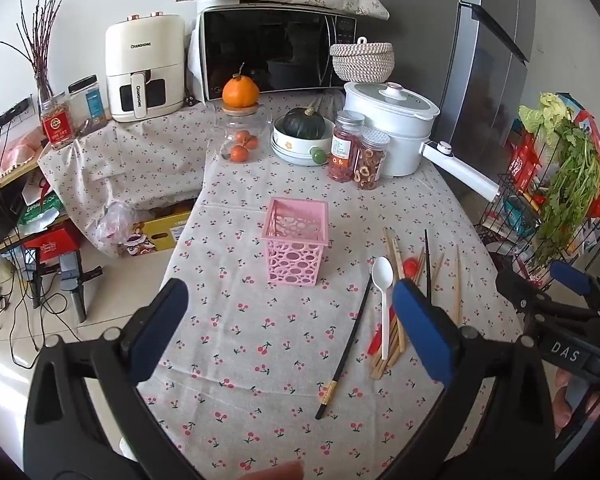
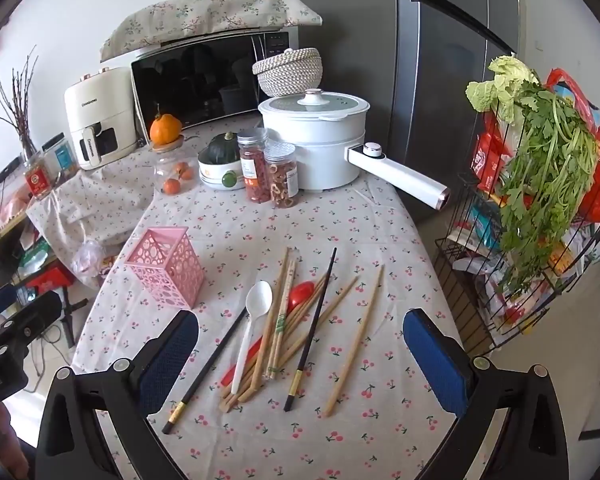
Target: Organize utensils
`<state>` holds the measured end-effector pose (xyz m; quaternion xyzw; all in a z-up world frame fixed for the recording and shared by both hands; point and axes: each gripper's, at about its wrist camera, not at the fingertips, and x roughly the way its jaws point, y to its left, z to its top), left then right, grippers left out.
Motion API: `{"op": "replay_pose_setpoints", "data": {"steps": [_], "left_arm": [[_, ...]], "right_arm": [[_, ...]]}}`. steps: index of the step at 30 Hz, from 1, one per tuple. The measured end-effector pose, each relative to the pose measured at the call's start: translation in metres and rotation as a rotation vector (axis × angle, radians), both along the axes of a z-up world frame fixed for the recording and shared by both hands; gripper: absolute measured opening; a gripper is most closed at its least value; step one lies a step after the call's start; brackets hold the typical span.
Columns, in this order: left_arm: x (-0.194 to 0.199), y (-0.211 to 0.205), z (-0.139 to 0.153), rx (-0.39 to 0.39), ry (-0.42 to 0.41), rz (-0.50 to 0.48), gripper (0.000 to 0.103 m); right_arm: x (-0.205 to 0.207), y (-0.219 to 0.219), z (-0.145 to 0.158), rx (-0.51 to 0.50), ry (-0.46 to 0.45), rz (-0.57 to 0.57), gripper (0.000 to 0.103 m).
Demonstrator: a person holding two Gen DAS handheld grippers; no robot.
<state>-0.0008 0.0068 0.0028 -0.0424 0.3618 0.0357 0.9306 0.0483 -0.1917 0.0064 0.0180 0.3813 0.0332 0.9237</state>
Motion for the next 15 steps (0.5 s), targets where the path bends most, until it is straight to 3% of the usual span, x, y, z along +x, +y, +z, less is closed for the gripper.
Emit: {"op": "replay_pose_setpoints", "data": {"steps": [15], "left_arm": [[-0.0011, -0.0004, -0.0014, 0.013, 0.0, 0.003, 0.102]], "right_arm": [[0.0008, 0.0019, -0.0014, 0.0, 0.007, 0.004, 0.103]]}}
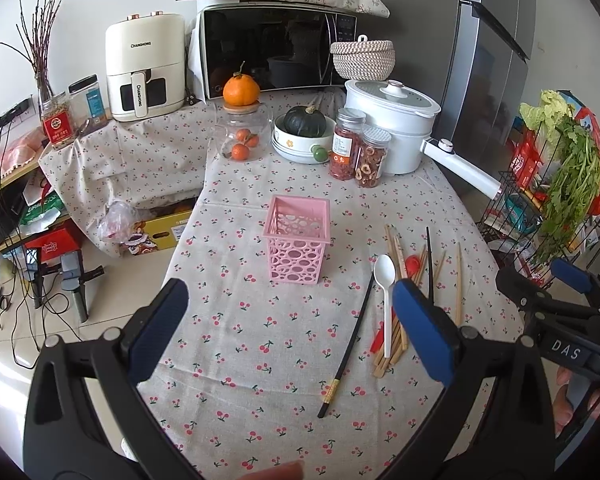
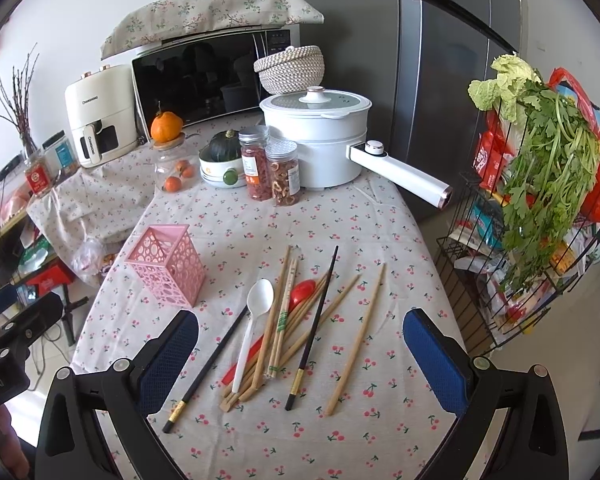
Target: Organize utensils
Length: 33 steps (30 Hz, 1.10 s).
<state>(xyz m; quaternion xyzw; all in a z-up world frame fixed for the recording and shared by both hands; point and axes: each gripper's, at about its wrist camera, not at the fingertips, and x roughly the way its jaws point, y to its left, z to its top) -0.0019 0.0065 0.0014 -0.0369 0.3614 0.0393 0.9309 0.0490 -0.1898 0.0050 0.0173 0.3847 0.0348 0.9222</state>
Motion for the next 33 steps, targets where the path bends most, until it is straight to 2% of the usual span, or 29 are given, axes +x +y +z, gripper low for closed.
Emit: {"op": "replay_pose_setpoints", "data": {"steps": [4, 33], "left_arm": [[-0.0019, -0.0013, 0.0014, 0.03, -0.022, 0.006, 0.102], [-0.0036, -0.004, -0.0001, 0.035, -0.027, 0.003, 0.102]], "right_arm": [[-0.0002, 0.0003, 0.0, 0.003, -0.001, 0.002, 0.103], [0.0007, -0.0009, -0.0041, 0.008, 0.009, 0.004, 0.103]]}}
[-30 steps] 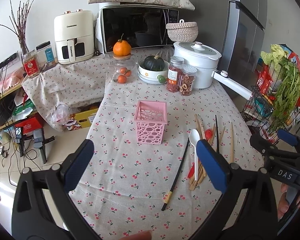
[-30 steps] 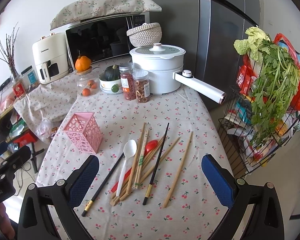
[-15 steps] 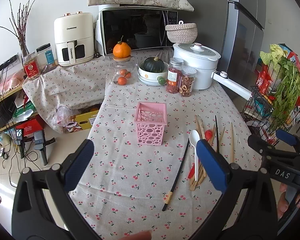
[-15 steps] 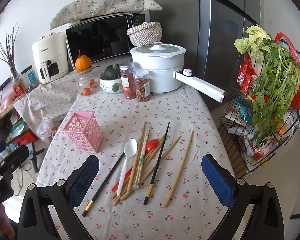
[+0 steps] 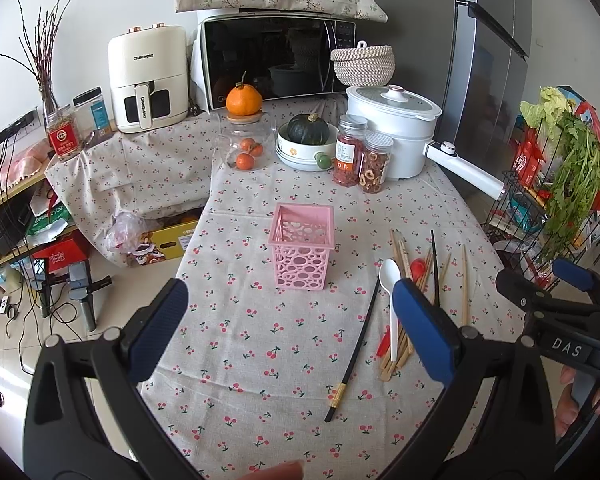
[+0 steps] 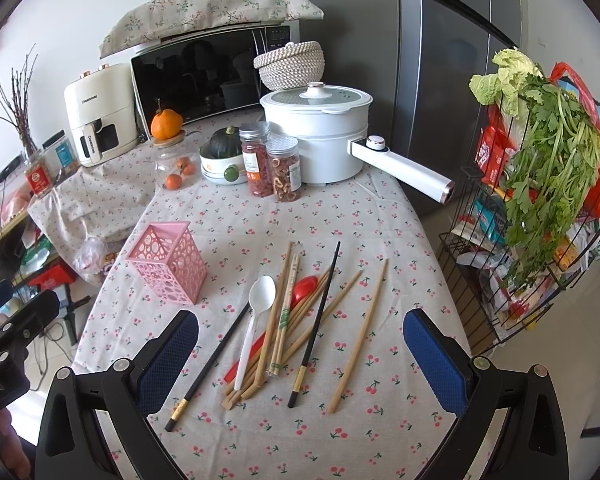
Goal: Organize utensils
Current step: 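Lower the left tool onto the white spoon and close on it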
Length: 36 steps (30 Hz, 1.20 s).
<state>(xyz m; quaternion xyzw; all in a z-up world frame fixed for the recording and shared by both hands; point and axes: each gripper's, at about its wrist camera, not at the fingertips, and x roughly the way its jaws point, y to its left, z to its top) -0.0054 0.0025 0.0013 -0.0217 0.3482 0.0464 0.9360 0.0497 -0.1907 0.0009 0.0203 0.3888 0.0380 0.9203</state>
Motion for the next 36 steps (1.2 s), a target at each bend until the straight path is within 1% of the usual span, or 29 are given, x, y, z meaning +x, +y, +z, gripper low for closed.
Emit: {"op": "replay_pose_setpoints", "data": {"steps": [7, 13, 17, 20, 22, 24, 26, 28, 30, 32, 33, 34, 36], "left_arm": [[0.0, 0.0, 0.0, 0.001, 0.001, 0.003, 0.102], [0.0, 0.0, 0.0, 0.003, -0.003, 0.006, 0.102], [0.003, 0.0, -0.001, 0.005, -0.014, 0.02, 0.102], [0.006, -0.002, -0.003, 0.007, -0.01, 0.018, 0.102], [0.009, -0.003, -0.006, -0.004, -0.01, 0.013, 0.102], [0.012, -0.001, -0.01, -0.055, -0.012, 0.001, 0.102], [0.017, -0.001, -0.016, -0.088, 0.012, 0.004, 0.102], [0.024, -0.004, -0.02, -0.102, 0.05, -0.015, 0.102], [0.03, -0.012, -0.023, -0.084, 0.089, -0.052, 0.102], [0.034, -0.024, -0.024, -0.033, 0.124, -0.1, 0.102], [0.036, -0.029, -0.024, -0.02, 0.133, -0.12, 0.102], [0.038, -0.033, -0.025, -0.012, 0.149, -0.133, 0.102], [0.046, -0.04, -0.027, -0.031, 0.196, -0.171, 0.102]], "right_arm": [[0.001, 0.0, 0.001, -0.001, 0.001, 0.001, 0.103], [0.0, 0.0, -0.005, -0.005, 0.01, 0.0, 0.103], [0.006, -0.002, -0.005, -0.011, 0.023, 0.006, 0.103], [0.01, -0.006, -0.003, -0.024, 0.016, -0.003, 0.103], [0.012, -0.009, -0.005, -0.031, 0.02, -0.003, 0.103], [0.016, -0.014, -0.006, -0.035, 0.027, -0.004, 0.103], [0.018, -0.02, -0.008, -0.027, 0.031, -0.016, 0.103], [0.021, -0.031, -0.009, 0.004, 0.043, -0.038, 0.103], [0.025, -0.043, -0.012, 0.054, 0.07, -0.051, 0.103], [0.031, -0.054, -0.017, 0.106, 0.105, -0.046, 0.103], [0.035, -0.06, -0.02, 0.129, 0.129, -0.043, 0.103], [0.039, -0.066, -0.024, 0.143, 0.155, -0.046, 0.103], [0.047, -0.076, -0.032, 0.157, 0.205, -0.041, 0.103]]}}
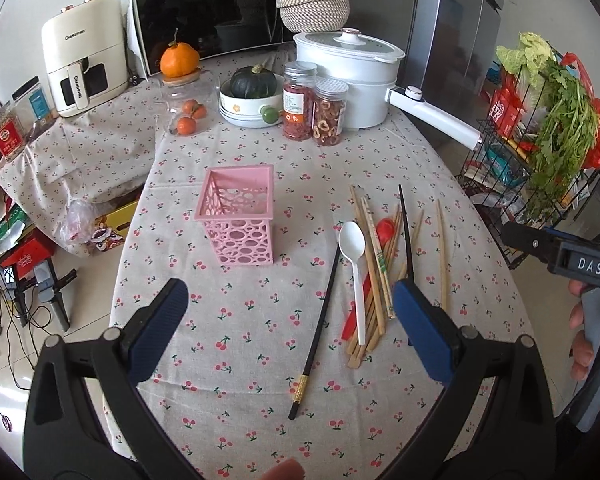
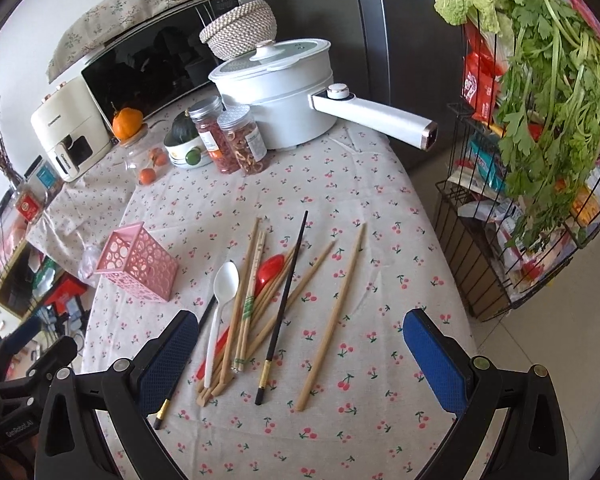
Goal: Organize utensils
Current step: 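Lower the left tool onto the white spoon and close on it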
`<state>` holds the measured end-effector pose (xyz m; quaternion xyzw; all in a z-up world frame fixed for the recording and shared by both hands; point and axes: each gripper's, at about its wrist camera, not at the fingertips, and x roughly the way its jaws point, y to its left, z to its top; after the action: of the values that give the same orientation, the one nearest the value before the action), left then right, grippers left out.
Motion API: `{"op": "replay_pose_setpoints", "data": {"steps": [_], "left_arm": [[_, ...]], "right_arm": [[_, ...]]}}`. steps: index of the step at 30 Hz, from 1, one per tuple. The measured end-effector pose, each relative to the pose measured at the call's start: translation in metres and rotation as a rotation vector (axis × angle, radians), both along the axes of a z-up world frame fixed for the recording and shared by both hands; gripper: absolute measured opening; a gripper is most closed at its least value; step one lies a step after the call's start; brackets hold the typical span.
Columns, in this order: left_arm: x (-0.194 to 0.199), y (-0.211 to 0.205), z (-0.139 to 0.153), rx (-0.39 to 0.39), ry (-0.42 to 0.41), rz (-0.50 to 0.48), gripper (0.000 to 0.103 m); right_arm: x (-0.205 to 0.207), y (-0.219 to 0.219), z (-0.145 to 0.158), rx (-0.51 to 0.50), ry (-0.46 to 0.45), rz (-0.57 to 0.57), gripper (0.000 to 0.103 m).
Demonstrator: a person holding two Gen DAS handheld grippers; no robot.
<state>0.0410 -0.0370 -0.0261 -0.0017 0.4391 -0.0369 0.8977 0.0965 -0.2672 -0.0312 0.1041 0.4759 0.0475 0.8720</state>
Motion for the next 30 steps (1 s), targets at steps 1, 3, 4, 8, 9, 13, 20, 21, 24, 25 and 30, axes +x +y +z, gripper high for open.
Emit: {"op": "replay_pose_setpoints", "data": {"steps": [1, 3, 4, 8, 9, 13, 20, 21, 24, 25, 30], "left_arm": [[0.005, -0.004, -0.002, -0.017, 0.025, -0.018, 0.102], [0.016, -0.014, -0.007, -0.029, 0.062, -0.046, 0.099], [0.02, -0.02, -0.01, -0.032, 0.07, -0.058, 0.096], [0.047, -0.048, -0.021, -0.014, 0.107, -0.102, 0.072], [0.054, -0.056, -0.025, -0.004, 0.125, -0.116, 0.067], [0.094, -0.074, -0.059, 0.028, 0.251, -0.127, 0.051], [0.141, -0.075, -0.102, 0.078, 0.344, -0.042, 0.044], [0.146, -0.075, -0.106, 0.072, 0.353, -0.036, 0.044], [0.158, -0.073, -0.115, 0.074, 0.37, -0.013, 0.043], [0.161, -0.072, -0.118, 0.08, 0.376, -0.006, 0.042], [0.163, -0.074, -0.13, 0.052, 0.409, -0.03, 0.017]], "right_arm": [[0.003, -0.005, -0.004, 0.003, 0.019, 0.001, 0.103], [0.008, -0.012, -0.011, -0.005, 0.045, 0.009, 0.103], [0.011, -0.015, -0.015, -0.009, 0.059, 0.016, 0.103], [0.022, -0.027, -0.033, 0.035, 0.128, 0.023, 0.102], [0.024, -0.031, -0.036, 0.06, 0.139, 0.013, 0.101], [0.032, -0.045, -0.043, 0.108, 0.168, -0.03, 0.098], [0.034, -0.066, -0.048, 0.114, 0.184, -0.079, 0.098], [0.034, -0.068, -0.048, 0.108, 0.185, -0.082, 0.098], [0.034, -0.072, -0.05, 0.09, 0.189, -0.08, 0.098], [0.035, -0.073, -0.051, 0.089, 0.192, -0.084, 0.098], [0.04, -0.074, -0.059, 0.088, 0.226, -0.11, 0.098]]}}
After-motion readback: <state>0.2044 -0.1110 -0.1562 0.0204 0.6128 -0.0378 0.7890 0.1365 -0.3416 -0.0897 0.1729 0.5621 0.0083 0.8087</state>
